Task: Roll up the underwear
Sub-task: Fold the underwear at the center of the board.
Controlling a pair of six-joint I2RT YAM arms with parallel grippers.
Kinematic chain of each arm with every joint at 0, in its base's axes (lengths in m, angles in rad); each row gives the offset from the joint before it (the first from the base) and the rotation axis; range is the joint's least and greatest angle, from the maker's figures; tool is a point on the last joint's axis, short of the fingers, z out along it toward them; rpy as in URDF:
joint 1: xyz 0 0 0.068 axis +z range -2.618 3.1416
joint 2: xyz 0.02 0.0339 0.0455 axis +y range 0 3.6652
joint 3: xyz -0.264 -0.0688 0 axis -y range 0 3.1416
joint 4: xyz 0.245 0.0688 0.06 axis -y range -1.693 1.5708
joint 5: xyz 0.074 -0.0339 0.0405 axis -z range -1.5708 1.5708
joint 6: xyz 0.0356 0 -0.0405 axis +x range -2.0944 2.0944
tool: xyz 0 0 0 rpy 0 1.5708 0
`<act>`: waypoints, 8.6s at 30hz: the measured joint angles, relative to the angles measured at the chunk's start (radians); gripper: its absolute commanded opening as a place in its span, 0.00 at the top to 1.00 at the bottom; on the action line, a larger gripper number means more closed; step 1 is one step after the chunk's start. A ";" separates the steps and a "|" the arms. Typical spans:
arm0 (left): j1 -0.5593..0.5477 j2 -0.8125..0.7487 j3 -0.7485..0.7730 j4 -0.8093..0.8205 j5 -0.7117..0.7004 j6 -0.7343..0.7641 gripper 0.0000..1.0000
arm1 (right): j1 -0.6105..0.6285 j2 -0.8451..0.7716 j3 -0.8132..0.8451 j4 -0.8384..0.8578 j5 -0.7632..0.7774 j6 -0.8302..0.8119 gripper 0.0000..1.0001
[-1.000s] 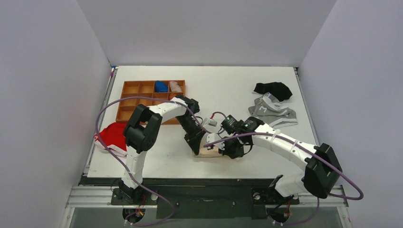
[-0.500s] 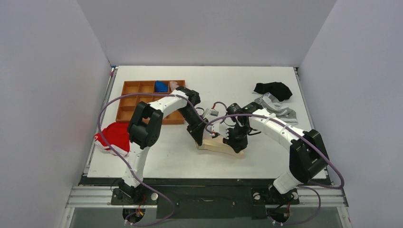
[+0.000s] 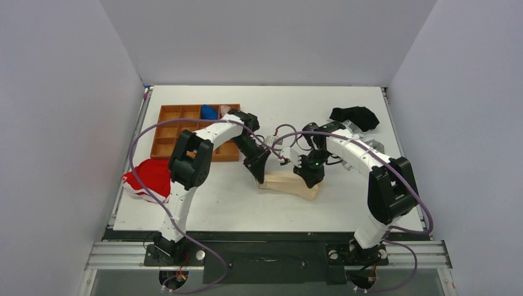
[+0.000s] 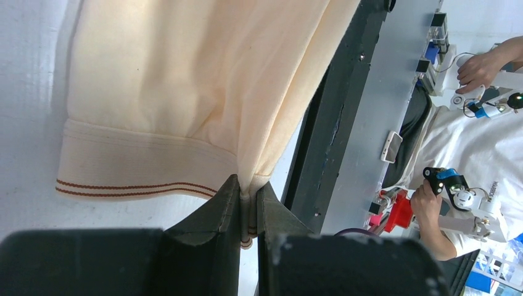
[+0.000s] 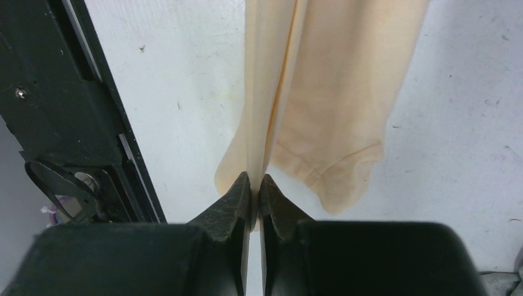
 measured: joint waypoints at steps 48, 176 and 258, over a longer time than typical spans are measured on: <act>0.017 -0.085 -0.184 0.483 -0.036 -0.158 0.03 | -0.181 0.346 0.124 -0.043 -0.036 -0.097 0.96; -0.068 -0.246 -0.497 0.930 -0.006 -0.415 1.00 | -0.206 0.414 0.287 -0.308 -0.063 -0.093 0.99; -0.111 -0.092 -0.131 0.673 -0.309 -0.409 0.03 | -0.319 0.526 0.301 -0.239 -0.051 -0.011 0.94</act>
